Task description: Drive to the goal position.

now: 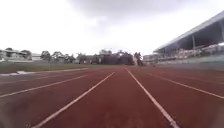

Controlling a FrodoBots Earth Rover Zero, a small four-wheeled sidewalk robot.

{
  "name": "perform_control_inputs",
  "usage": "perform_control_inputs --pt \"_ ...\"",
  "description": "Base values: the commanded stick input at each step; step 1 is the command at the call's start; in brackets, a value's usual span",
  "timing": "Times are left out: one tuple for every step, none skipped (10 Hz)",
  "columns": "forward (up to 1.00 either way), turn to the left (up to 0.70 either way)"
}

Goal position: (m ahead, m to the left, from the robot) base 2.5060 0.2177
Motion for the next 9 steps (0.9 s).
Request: perform_control_inputs --pt "0.45 0.0" --pt "0.45 0.0" --pt "0.45 0.0" --pt "0.45 0.0" --pt "0.45 0.0" --pt "0.45 0.0" --pt "0.45 0.0" --pt "0.45 0.0" --pt "0.45 0.0"
